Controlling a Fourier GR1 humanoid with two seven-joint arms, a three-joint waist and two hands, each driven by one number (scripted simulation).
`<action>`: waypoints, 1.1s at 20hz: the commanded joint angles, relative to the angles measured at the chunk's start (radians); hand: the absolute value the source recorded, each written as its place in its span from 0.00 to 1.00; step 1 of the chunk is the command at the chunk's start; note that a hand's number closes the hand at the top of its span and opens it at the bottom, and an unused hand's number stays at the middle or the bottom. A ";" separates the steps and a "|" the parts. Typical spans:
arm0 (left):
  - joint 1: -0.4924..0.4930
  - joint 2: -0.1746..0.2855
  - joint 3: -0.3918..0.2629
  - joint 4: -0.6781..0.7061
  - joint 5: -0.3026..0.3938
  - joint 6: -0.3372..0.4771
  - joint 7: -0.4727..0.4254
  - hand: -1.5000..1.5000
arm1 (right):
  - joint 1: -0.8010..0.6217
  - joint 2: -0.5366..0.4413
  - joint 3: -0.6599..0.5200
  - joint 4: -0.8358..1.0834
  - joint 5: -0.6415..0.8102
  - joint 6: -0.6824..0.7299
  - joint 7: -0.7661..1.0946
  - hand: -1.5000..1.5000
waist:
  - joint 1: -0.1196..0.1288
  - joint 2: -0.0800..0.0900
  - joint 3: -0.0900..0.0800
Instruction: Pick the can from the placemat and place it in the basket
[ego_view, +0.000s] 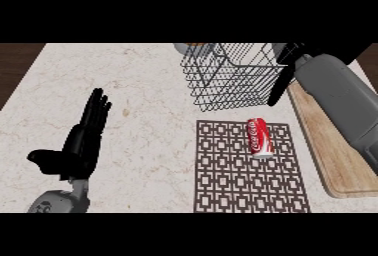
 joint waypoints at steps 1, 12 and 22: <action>0.028 0.016 0.022 -0.010 0.013 -0.016 -0.010 0.50 | -0.050 0.132 0.015 0.041 -0.021 0.083 0.216 0.00 | 0.001 0.021 0.014; 0.069 -0.006 0.020 -0.054 0.017 -0.010 -0.009 0.50 | -0.101 0.199 0.045 0.126 0.004 0.072 0.190 0.00 | -0.020 0.018 0.016; 0.098 0.005 0.025 -0.079 -0.016 0.010 -0.006 0.50 | -0.090 0.218 0.048 0.207 0.014 0.062 0.144 0.00 | -0.024 0.017 0.016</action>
